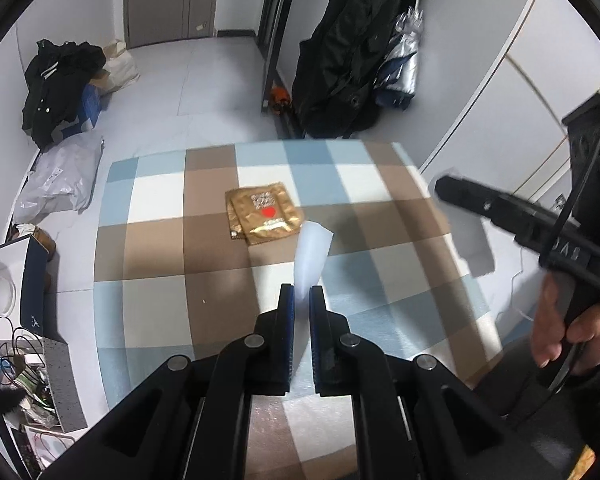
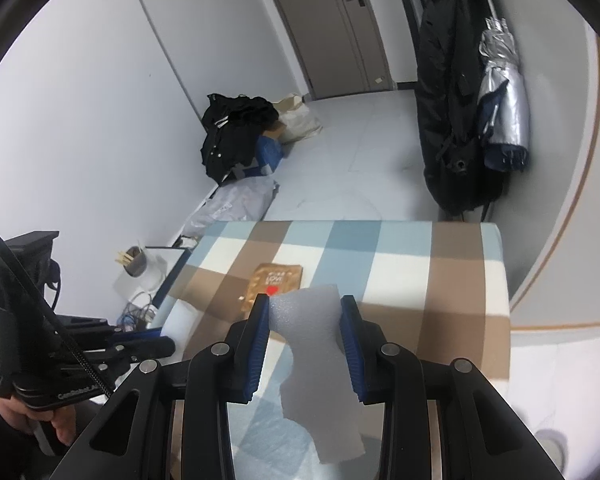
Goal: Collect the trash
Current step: 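Carry the foam sheet and foam strip over the white bin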
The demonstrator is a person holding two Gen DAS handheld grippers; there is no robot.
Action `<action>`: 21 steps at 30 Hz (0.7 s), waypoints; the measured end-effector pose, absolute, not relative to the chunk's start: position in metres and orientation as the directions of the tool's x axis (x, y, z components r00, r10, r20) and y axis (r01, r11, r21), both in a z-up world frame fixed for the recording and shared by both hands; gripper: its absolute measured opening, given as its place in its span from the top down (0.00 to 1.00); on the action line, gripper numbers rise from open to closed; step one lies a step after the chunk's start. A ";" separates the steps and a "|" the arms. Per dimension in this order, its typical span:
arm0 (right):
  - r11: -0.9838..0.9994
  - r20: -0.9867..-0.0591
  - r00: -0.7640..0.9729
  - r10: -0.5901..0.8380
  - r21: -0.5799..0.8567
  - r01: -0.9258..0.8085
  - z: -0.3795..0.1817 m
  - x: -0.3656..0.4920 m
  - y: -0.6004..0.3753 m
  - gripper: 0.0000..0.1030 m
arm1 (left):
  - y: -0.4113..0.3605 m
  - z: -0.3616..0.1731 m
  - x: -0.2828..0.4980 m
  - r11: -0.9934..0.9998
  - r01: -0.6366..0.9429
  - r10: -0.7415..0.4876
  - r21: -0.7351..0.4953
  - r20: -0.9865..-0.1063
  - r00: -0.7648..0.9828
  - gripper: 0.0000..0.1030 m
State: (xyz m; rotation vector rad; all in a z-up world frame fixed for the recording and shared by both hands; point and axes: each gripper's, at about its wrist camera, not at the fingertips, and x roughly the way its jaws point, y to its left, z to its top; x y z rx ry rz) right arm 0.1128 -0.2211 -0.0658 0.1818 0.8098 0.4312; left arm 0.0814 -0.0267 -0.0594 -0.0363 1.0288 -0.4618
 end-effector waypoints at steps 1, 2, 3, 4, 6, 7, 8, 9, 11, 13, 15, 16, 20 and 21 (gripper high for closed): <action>0.898 -0.654 0.615 0.441 0.322 -0.302 -0.063 0.109 -0.221 0.68 | -0.024 -0.057 0.080 0.900 0.355 -0.397 -0.252 -0.810 0.432 0.97; 0.898 -0.648 0.622 0.440 0.321 -0.301 -0.060 0.105 -0.222 0.68 | -0.024 -0.053 0.079 0.897 0.356 -0.409 -0.263 -0.799 0.441 0.97; 0.899 -0.641 0.629 0.439 0.319 -0.301 -0.055 0.101 -0.223 0.68 | -0.024 -0.048 0.077 0.894 0.357 -0.418 -0.269 -0.789 0.450 0.97; 0.899 -0.633 0.639 0.438 0.317 -0.302 -0.050 0.096 -0.224 0.68 | -0.024 -0.045 0.075 0.892 0.359 -0.425 -0.274 -0.781 0.459 0.97; 0.899 -0.612 0.659 0.438 0.315 -0.304 -0.037 0.088 -0.227 0.68 | -0.026 -0.034 0.070 0.886 0.367 -0.442 -0.285 -0.757 0.481 0.97; 0.899 -0.602 0.669 0.437 0.315 -0.304 -0.031 0.083 -0.229 0.68 | -0.027 -0.029 0.068 0.882 0.371 -0.452 -0.291 -0.746 0.489 0.97; 0.899 -0.593 0.677 0.437 0.315 -0.304 -0.026 0.080 -0.231 0.68 | -0.028 -0.025 0.065 0.879 0.374 -0.458 -0.295 -0.739 0.495 0.97; 0.899 -0.581 0.687 0.437 0.315 -0.305 -0.018 0.075 -0.234 0.68 | -0.031 -0.020 0.063 0.874 0.381 -0.469 -0.301 -0.728 0.500 0.97; 0.899 -0.554 0.710 0.434 0.310 -0.309 -0.003 0.062 -0.242 0.68 | -0.035 -0.010 0.058 0.864 0.396 -0.489 -0.312 -0.706 0.513 0.97; 0.901 -0.536 0.726 0.430 0.303 -0.311 0.010 0.053 -0.248 0.68 | -0.043 0.000 0.053 0.848 0.420 -0.516 -0.322 -0.685 0.515 0.97; 0.905 -0.518 0.745 0.421 0.292 -0.308 0.023 0.040 -0.260 0.68 | -0.051 0.008 0.050 0.836 0.439 -0.534 -0.328 -0.671 0.515 0.97; 0.908 -0.510 0.754 0.415 0.287 -0.305 0.029 0.035 -0.266 0.68 | -0.057 0.013 0.049 0.827 0.453 -0.548 -0.334 -0.661 0.512 0.97; 0.921 -0.464 0.799 0.382 0.261 -0.289 0.048 0.015 -0.292 0.68 | -0.079 0.025 0.044 0.794 0.499 -0.591 -0.348 -0.637 0.496 0.97; 0.928 -0.451 0.814 0.366 0.246 -0.281 0.052 0.009 -0.300 0.68 | -0.086 0.027 0.043 0.786 0.510 -0.600 -0.350 -0.631 0.491 0.97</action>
